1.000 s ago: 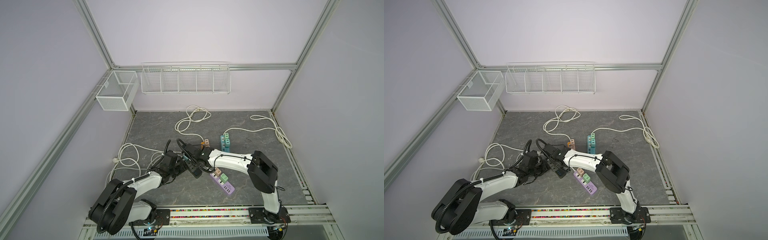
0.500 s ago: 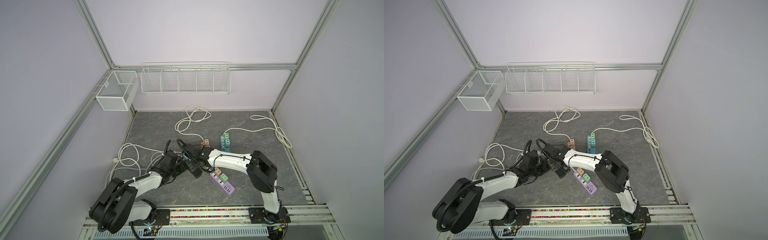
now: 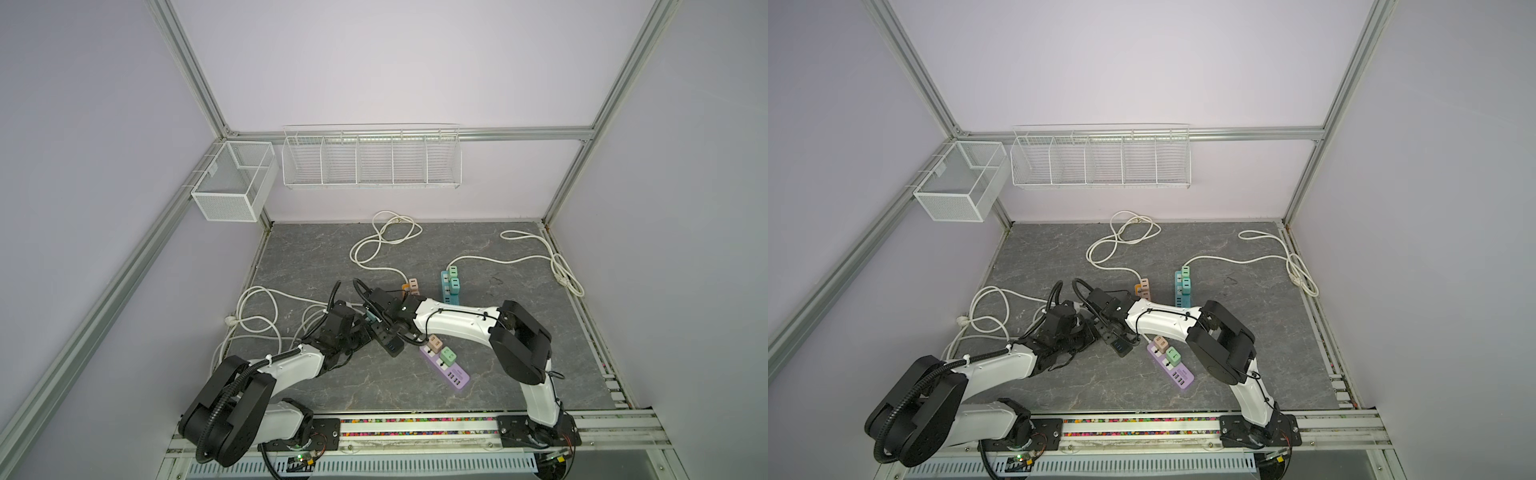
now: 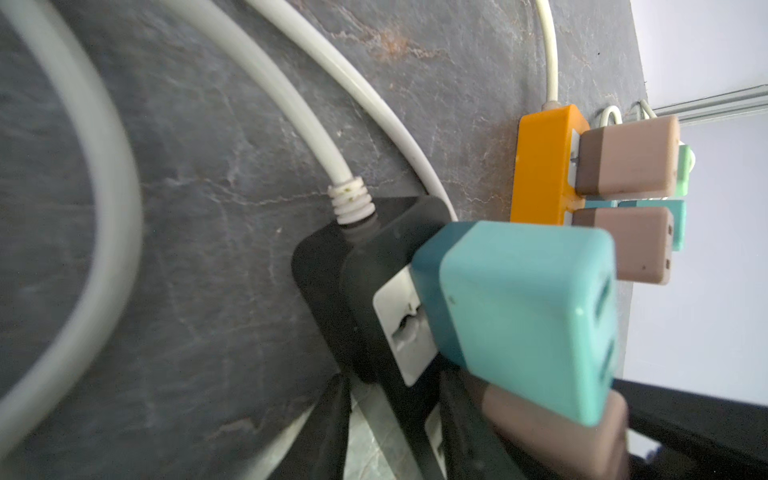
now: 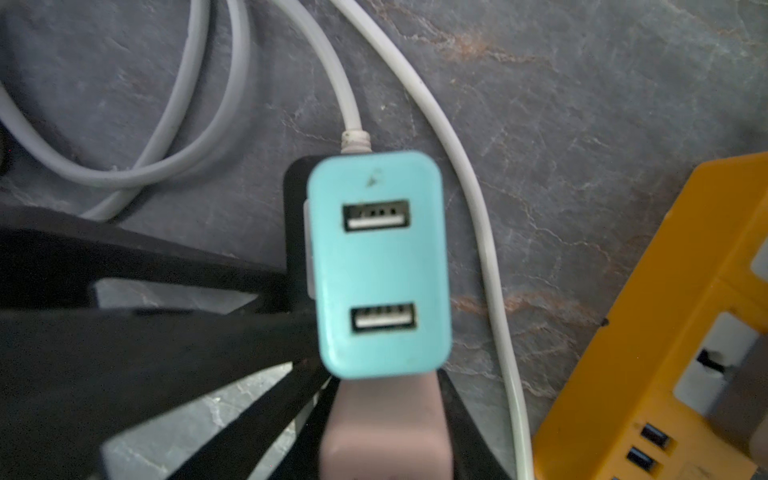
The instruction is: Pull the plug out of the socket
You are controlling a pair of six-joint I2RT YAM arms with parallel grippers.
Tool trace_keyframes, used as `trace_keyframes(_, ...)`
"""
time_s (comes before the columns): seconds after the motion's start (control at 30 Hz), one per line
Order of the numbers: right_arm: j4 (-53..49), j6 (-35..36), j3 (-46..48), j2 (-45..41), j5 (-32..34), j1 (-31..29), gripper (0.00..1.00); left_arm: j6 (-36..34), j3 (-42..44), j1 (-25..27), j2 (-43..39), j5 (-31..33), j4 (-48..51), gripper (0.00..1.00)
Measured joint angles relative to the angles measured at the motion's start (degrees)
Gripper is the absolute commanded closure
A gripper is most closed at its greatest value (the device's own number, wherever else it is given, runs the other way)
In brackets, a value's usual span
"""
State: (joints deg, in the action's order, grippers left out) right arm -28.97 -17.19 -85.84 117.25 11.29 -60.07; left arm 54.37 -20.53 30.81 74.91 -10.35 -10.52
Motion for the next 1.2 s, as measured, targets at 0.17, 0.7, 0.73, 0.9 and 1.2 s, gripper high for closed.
trace_keyframes(0.17,0.0,0.68,0.0,-0.09,-1.79,0.72,0.71,0.48,0.87,0.11,0.37,0.0,-2.14,0.64)
trace_keyframes(0.7,1.53,1.57,1.38,-0.9,-2.27,0.85,0.74,2.08,1.36,0.61,0.42,1.11,-2.95,0.66)
trace_keyframes(0.73,1.55,1.57,1.38,-0.9,-2.25,0.7,0.74,2.16,1.36,0.61,0.44,1.14,-2.95,0.66)
trace_keyframes(0.9,1.57,1.77,1.38,-0.9,-0.39,-0.02,0.74,2.43,1.36,0.61,0.76,1.16,-2.97,0.67)
trace_keyframes(1.2,1.81,1.77,1.66,-1.25,-1.55,0.68,0.75,2.6,1.57,1.14,0.07,2.19,-3.17,0.68)
